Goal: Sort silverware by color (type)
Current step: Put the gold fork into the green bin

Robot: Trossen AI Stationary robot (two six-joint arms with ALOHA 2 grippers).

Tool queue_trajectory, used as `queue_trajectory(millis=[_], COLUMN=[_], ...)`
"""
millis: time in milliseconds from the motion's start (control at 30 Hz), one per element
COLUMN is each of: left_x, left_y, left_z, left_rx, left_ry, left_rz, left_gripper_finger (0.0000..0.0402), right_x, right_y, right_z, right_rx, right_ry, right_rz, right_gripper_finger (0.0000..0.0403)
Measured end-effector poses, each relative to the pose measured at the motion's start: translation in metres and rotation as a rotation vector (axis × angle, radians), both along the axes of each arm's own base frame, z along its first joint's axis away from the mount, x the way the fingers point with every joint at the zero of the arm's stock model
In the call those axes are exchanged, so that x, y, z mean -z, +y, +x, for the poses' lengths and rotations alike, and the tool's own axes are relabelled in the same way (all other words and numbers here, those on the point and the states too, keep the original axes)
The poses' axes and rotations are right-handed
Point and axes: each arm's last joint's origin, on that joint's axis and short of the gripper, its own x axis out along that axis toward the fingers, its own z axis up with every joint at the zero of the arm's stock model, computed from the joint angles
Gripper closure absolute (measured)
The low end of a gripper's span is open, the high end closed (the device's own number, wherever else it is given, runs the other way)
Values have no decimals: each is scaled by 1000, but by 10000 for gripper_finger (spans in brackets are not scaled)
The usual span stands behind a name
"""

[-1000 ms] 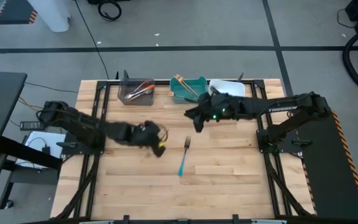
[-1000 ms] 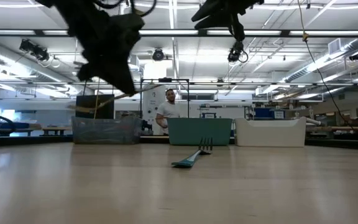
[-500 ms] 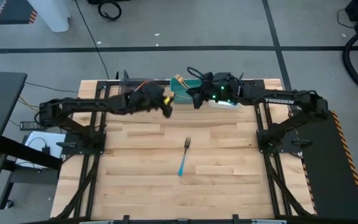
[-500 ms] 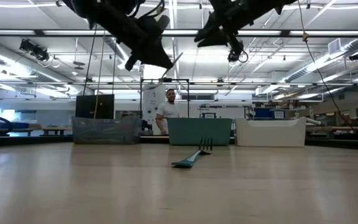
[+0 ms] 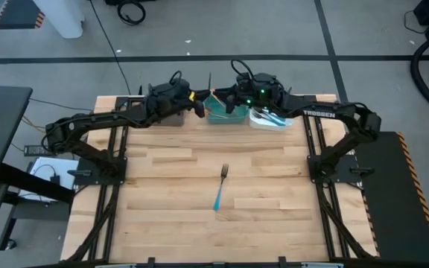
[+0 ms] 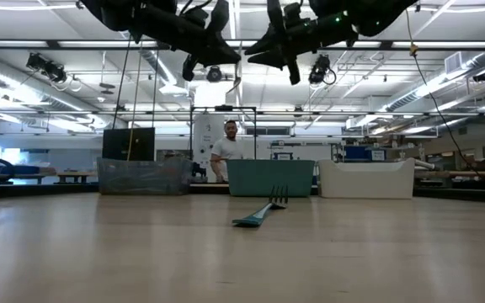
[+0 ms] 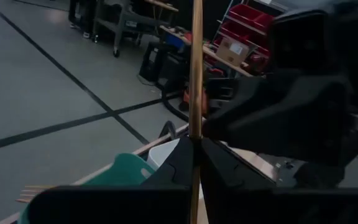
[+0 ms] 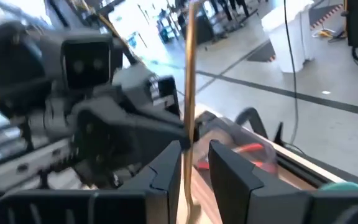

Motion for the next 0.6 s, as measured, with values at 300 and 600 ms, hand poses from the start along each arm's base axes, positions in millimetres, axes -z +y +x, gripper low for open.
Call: queue_trajectory(millis=[300, 600], left_x=[0, 1], left_y=[0, 0], left_z=[0, 0], left_rx=[1, 1], left_ry=[4, 9], left_rz=[-2, -3], left_gripper_finger=[384, 384], right_x=[-5, -8], right_y=[-10, -8], right_z=[-2, -1], right_rx=[36, 31], right_ry=[-63, -93], right_rz=[-26, -40], right_gripper_finger=[310, 292])
